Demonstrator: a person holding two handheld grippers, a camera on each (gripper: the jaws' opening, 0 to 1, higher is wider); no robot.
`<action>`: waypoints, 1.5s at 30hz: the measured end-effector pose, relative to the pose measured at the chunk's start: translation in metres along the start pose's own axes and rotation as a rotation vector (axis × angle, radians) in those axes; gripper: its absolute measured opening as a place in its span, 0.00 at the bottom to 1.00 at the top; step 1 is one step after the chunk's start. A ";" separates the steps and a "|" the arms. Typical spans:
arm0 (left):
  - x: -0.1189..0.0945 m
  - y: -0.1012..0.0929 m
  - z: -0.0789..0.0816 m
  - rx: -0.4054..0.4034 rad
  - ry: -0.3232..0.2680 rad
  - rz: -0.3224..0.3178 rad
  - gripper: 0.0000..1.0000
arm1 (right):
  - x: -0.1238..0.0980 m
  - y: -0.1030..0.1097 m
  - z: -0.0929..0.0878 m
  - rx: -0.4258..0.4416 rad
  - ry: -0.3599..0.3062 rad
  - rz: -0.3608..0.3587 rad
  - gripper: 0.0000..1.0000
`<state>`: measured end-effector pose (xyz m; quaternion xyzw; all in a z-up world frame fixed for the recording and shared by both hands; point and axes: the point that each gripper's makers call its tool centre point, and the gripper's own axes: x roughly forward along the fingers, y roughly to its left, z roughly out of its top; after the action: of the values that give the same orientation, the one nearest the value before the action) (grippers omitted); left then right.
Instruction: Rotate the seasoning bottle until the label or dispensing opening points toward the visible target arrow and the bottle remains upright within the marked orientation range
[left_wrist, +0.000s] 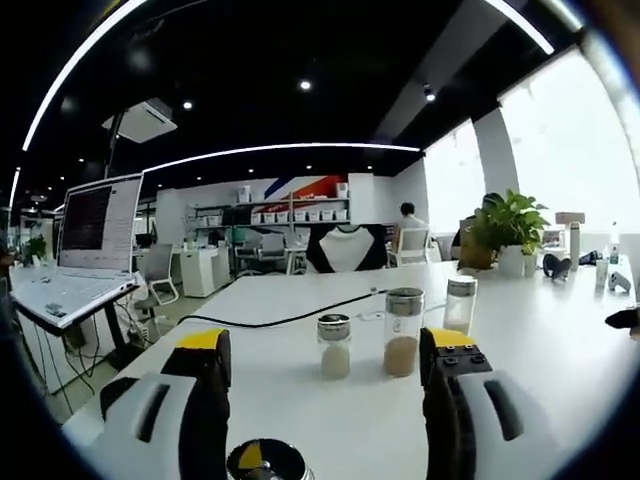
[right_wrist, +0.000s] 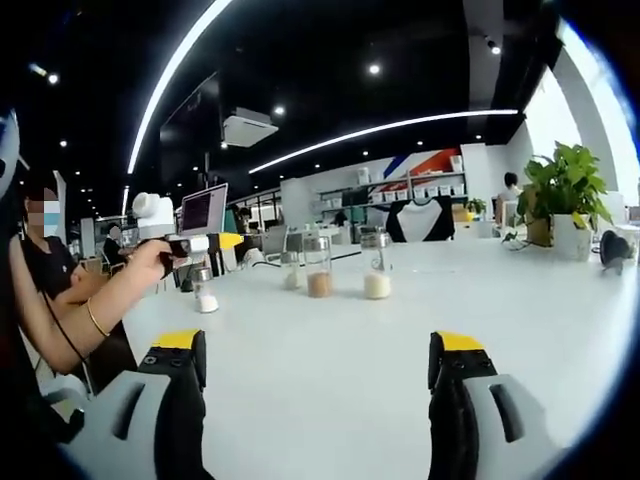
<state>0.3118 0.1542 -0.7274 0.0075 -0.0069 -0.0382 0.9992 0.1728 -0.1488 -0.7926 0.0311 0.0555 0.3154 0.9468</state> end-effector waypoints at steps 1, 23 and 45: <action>0.004 -0.003 -0.001 -0.005 0.007 -0.008 0.81 | 0.000 -0.001 0.001 0.008 -0.007 -0.002 0.93; 0.066 -0.011 -0.013 -0.046 0.047 0.044 0.76 | -0.005 -0.025 -0.002 0.009 0.022 -0.052 0.92; 0.126 0.004 -0.018 -0.030 0.085 0.096 0.67 | -0.003 -0.050 -0.003 0.007 0.046 -0.120 0.90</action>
<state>0.4378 0.1489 -0.7434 -0.0063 0.0356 0.0103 0.9993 0.1993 -0.1907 -0.8004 0.0235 0.0802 0.2587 0.9623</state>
